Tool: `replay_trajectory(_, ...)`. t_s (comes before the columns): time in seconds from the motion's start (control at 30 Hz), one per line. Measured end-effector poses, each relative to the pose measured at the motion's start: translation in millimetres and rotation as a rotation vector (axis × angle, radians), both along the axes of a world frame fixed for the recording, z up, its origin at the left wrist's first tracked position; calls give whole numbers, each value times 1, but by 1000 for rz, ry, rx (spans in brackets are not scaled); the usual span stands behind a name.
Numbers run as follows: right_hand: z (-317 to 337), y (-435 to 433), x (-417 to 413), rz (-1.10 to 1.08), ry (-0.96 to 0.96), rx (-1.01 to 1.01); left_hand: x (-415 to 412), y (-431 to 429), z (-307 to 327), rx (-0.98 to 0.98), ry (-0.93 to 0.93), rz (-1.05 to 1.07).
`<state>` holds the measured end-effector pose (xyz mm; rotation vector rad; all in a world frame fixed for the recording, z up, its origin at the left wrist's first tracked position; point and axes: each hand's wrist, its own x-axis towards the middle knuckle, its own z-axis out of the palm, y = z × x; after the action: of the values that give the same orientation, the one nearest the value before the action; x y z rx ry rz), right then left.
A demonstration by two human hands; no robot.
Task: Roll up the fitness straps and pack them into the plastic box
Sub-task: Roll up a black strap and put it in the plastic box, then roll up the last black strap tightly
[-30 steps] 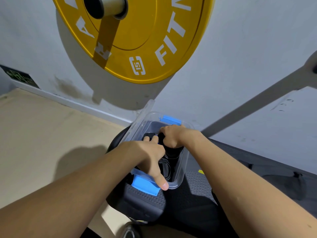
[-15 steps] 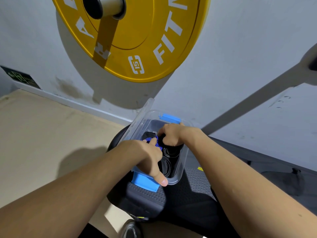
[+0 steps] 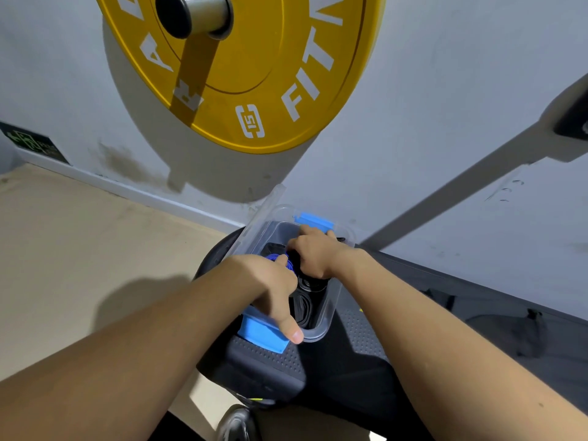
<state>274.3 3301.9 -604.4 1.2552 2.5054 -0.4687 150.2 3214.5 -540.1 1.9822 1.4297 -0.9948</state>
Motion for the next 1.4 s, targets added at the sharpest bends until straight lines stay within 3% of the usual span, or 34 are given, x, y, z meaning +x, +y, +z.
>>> replay_trajectory(0.13,4,-8,8,66,11,137,3,3,4,20,16,28)
replay_trajectory(0.37,44,-25,39,35,111,162,34,-5,20,107,59,29)
replay_trajectory(0.5,82,-39,78,-151,259,210,56,-10,29,359,-91,5)
replay_trajectory(0.6,93,-57,125,-273,149,124,86,-16,29,427,-241,-67)
replay_trajectory(0.73,87,-83,194,-394,-100,-55,137,-27,10,353,-350,-184)
replay_trajectory(0.87,80,-111,247,-568,-269,-117,180,-39,-17,222,-321,-299)
replay_trajectory(0.97,69,-131,270,-719,-248,-350,209,-48,-28,163,-276,-282)
replay_trajectory(1.07,56,-148,275,-826,-98,-576,226,-46,-25,59,-255,-181)
replay_trajectory(1.2,50,-152,274,-837,128,-547,233,-40,-29,-188,-419,180)
replay_trajectory(1.3,56,-150,271,-742,264,-581,232,-36,-26,-220,-519,390)
replay_trajectory(1.4,63,-144,261,-765,498,-435,227,-26,-12,-190,-686,698)
